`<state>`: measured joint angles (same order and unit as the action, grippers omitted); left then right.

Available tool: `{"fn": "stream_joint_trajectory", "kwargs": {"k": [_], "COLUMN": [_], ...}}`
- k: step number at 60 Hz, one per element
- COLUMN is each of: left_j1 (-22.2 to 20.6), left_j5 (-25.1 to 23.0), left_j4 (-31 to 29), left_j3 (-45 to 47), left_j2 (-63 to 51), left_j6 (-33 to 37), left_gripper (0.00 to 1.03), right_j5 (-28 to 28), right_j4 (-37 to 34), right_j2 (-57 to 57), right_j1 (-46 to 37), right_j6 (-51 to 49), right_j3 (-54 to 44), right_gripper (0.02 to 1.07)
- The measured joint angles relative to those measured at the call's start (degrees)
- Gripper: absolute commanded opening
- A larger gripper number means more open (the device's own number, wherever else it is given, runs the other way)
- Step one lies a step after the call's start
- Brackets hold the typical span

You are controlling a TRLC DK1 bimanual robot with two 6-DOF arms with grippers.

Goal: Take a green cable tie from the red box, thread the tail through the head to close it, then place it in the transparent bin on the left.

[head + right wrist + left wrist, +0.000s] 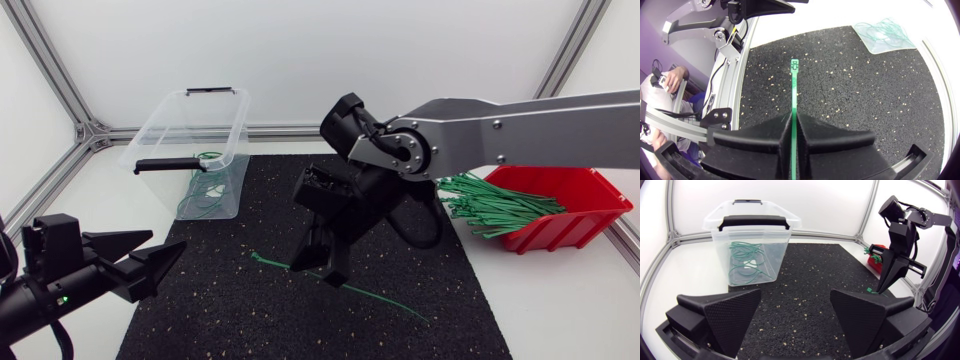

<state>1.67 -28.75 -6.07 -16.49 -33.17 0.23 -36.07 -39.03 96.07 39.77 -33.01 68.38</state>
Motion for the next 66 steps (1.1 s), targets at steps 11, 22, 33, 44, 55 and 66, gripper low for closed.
{"fn": "stream_joint_trajectory", "kwargs": {"k": [11,22,33,44,55,66], "left_j1": [0.46,-0.85,-0.52,-4.74,-6.64,-7.80], "left_j5": [-6.88,-7.26,-7.23,-10.34,-18.18,-23.54], "left_j4": [3.39,5.14,5.07,5.29,7.43,9.94], "left_j3": [-4.98,-5.22,-6.14,-7.43,-9.18,-10.64], "left_j2": [-9.07,-8.37,-6.82,-7.52,-11.28,-14.08], "left_j6": [1.62,11.28,16.81,19.58,19.96,19.93], "left_gripper": [0.93,0.92,0.92,0.91,0.92,0.92], "right_j5": [-2.36,-6.40,-9.49,-11.76,-13.25,-15.45], "right_j4": [-1.14,-3.30,-4.55,-5.40,-5.81,-5.79], "right_j2": [-0.61,-0.96,-1.03,-0.96,-0.92,-0.92], "right_j1": [-1.70,-5.11,-7.58,-7.63,-7.45,-7.10], "right_j6": [0.00,-0.02,-0.02,0.00,0.00,0.00], "right_j3": [1.79,3.63,6.34,9.03,9.57,9.75], "right_gripper": [0.08,0.08,0.08,0.08,0.08,0.08]}}
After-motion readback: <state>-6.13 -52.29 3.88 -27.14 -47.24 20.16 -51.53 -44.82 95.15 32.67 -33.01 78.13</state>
